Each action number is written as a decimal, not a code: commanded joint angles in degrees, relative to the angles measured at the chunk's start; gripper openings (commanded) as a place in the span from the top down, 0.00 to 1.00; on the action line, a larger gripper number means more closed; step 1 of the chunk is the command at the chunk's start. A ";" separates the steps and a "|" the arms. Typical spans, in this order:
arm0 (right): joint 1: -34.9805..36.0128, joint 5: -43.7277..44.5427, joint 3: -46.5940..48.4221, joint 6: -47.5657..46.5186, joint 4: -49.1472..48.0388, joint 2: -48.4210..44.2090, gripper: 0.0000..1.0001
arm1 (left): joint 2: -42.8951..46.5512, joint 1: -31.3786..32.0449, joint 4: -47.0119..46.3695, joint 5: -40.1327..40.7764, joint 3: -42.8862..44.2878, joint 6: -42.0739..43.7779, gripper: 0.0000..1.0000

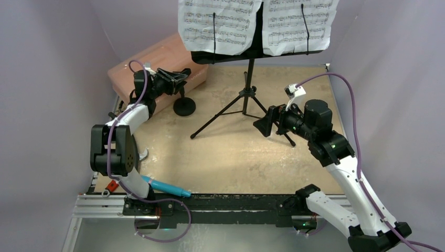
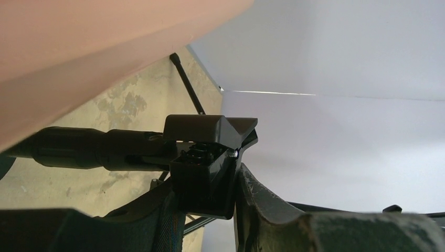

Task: Set up the instrument practice props

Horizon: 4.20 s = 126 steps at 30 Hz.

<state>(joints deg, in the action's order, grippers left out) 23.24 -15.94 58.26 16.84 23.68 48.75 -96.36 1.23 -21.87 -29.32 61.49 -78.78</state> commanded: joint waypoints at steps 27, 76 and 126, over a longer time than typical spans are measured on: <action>0.14 -1.45 2.13 -0.87 -3.26 0.23 0.02 | 37.71 -0.22 20.45 -9.42 -9.90 17.43 1.00; 0.13 -0.58 2.98 0.47 -4.06 0.16 0.02 | 20.32 40.67 -11.02 8.07 -18.51 7.79 1.00; 0.13 -0.73 1.66 0.44 -4.60 -0.36 0.02 | 35.77 33.00 17.92 22.36 -17.39 16.28 0.05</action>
<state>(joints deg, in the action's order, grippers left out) 23.24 -16.16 59.02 17.06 21.47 49.10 -64.66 35.99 -10.41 -10.57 41.67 -65.28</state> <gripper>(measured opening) 0.977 0.948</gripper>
